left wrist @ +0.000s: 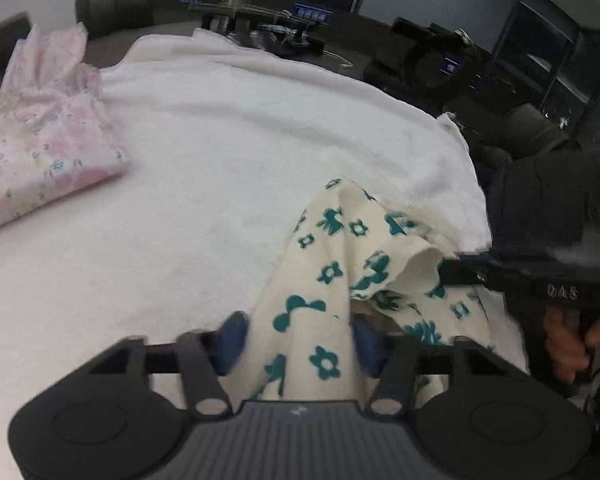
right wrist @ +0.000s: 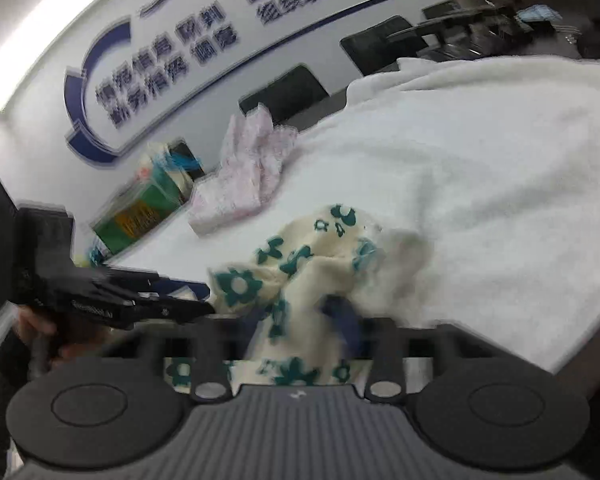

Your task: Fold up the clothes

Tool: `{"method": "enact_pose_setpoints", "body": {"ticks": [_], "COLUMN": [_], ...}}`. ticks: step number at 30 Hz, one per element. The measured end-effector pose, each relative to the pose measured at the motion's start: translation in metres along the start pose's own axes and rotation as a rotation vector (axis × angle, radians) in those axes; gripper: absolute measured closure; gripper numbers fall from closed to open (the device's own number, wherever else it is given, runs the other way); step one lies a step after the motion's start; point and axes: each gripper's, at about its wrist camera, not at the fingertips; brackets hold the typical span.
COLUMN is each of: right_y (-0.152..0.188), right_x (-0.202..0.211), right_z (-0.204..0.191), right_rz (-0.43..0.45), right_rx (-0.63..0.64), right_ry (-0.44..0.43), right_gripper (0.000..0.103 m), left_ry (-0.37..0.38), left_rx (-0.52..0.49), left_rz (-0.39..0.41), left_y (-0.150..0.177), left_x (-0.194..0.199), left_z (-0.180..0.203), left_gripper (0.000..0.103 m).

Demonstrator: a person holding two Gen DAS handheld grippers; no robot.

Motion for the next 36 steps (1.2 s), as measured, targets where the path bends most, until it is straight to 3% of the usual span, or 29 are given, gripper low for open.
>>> {"method": "enact_pose_setpoints", "body": {"ticks": [1,5,9,11,14,17,19,21,22,23,24,25,26,27,30,33,36], "right_y": [-0.004,-0.023,-0.047,-0.065,-0.101,-0.109,-0.113,-0.117,-0.119,-0.121,-0.122,-0.124,-0.126,-0.128,-0.115,-0.086,-0.056], "right_x": [-0.007,-0.028,-0.057,-0.08,-0.13,-0.154,-0.168,-0.181,-0.188,-0.195,-0.201,-0.208,-0.215,-0.222,-0.162,-0.113,-0.085], "right_z": [-0.009,-0.061,-0.134,-0.169,-0.206,-0.205,-0.204,-0.202,-0.201,-0.2,-0.199,-0.198,-0.197,-0.197,-0.161,-0.133,-0.115], "right_rz": [-0.011,-0.007,0.017,0.017,-0.028,-0.076,-0.105,-0.134,-0.148,-0.163,-0.177,-0.192,-0.206,-0.221,-0.213,-0.253,-0.287], "right_rx": [0.068,0.395,0.71,0.825,0.891,0.869,0.851,0.833,0.823,0.814,0.805,0.796,0.786,0.777,0.719,0.671,0.621], "right_ry": [-0.007,-0.065,-0.194,-0.261,-0.325,-0.305,-0.288,-0.271,-0.262,-0.254,-0.245,-0.236,-0.227,-0.219,-0.343,-0.471,-0.52], "right_gripper": [0.095,0.096,0.096,0.096,0.096,0.096,0.093,0.09,0.09,0.083,0.074,0.046,0.032,0.031,0.031,0.026,0.026], "left_ry": [-0.026,-0.171,-0.389,-0.508,-0.681,-0.786,-0.802,-0.76,-0.729,-0.697,-0.661,-0.628,-0.6,-0.575,-0.498,-0.436,-0.414], "left_rx": [0.001,0.091,0.27,0.406,0.597,0.719,0.763,0.806,0.827,0.838,0.83,0.812,0.786,0.755,0.658,0.541,0.388], "left_rz": [0.012,0.182,0.392,0.47,0.513,0.441,0.351,0.338,0.344,0.358,0.382,0.405,0.418,0.424,0.433,0.422,0.416], "left_y": [0.003,0.026,0.057,0.072,0.087,0.086,0.083,0.094,0.102,0.11,0.121,0.132,0.142,0.153,0.173,0.181,0.177], "left_x": [0.004,0.04,0.095,0.117,0.13,0.114,0.095,0.101,0.108,0.118,0.136,0.154,0.167,0.179,0.195,0.189,0.173], "left_z": [0.001,0.002,-0.01,-0.02,-0.039,-0.063,-0.079,-0.085,-0.086,-0.086,-0.084,-0.079,-0.072,-0.066,-0.036,-0.006,0.013], "left_gripper": [0.092,0.095,0.095,0.095,0.095,0.094,0.089,0.088,0.081,0.068,0.059,0.044,0.035,0.034,0.029,0.028,0.027]}}
Point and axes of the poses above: each gripper's, at about its wrist camera, not at the fingertips, and x roughly against the way its jaws point, z to its right, y to its underside, and after that the axes turned 7 degrees about -y, right-handed
